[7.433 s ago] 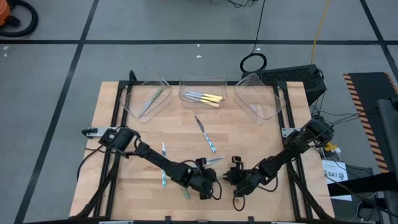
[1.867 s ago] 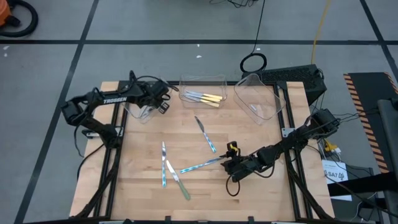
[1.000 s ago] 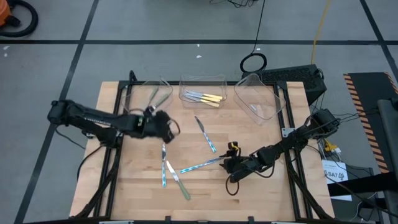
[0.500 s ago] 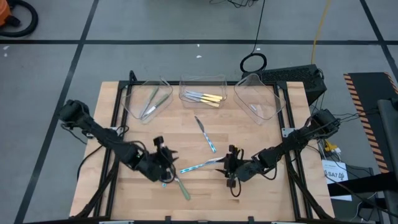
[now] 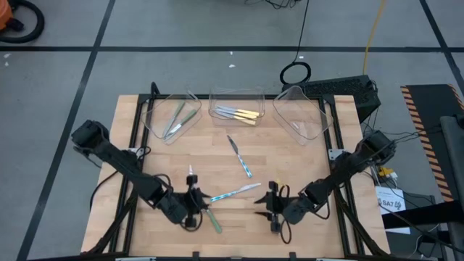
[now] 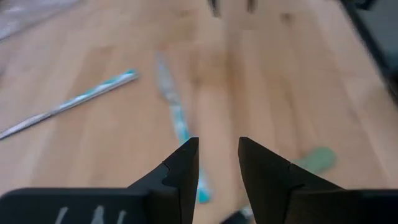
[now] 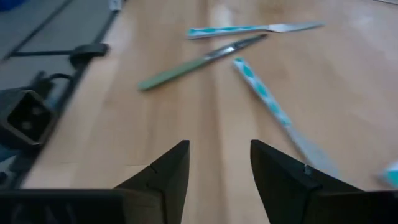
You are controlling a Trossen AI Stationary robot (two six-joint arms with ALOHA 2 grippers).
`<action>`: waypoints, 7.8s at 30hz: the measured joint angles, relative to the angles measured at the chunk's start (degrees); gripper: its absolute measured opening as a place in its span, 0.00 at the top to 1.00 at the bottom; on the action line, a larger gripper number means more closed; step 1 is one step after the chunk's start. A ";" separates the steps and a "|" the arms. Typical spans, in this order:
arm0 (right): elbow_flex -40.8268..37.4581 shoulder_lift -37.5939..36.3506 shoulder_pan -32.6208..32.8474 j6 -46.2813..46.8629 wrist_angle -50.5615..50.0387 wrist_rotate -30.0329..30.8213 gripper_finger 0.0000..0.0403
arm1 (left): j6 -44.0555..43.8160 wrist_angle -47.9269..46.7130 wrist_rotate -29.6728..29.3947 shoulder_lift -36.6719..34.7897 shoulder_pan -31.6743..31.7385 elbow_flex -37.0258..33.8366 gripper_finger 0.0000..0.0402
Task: Sort silverware by color (type)
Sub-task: Put the green table knife into the left transparent bin
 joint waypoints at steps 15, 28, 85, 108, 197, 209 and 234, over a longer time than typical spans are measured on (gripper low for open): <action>-0.02 14.05 2.06 3.74 22.98 -1.60 0.60 | -0.03 0.40 5.91 12.40 -4.01 0.01 0.66; 0.00 16.50 2.08 3.47 31.43 -4.51 0.60 | 9.66 14.48 4.75 19.38 1.70 0.05 0.66; 25.78 30.20 -2.02 12.03 -8.38 12.51 0.56 | -5.38 -22.09 17.61 18.80 3.20 16.04 0.66; 25.68 30.40 -2.84 8.16 -11.32 9.51 0.91 | -2.59 -23.55 11.77 18.80 2.78 17.87 0.66; 25.23 27.72 -1.72 -0.92 -6.88 7.96 0.84 | -3.57 -10.57 12.87 26.01 4.86 18.63 0.90; 25.46 18.66 0.56 3.81 -24.29 8.46 0.65 | 2.27 -11.82 10.76 26.20 4.77 23.96 0.88; 24.47 5.78 5.79 -0.33 -49.45 9.18 0.62 | 9.93 -20.38 -5.25 4.00 9.30 27.12 0.88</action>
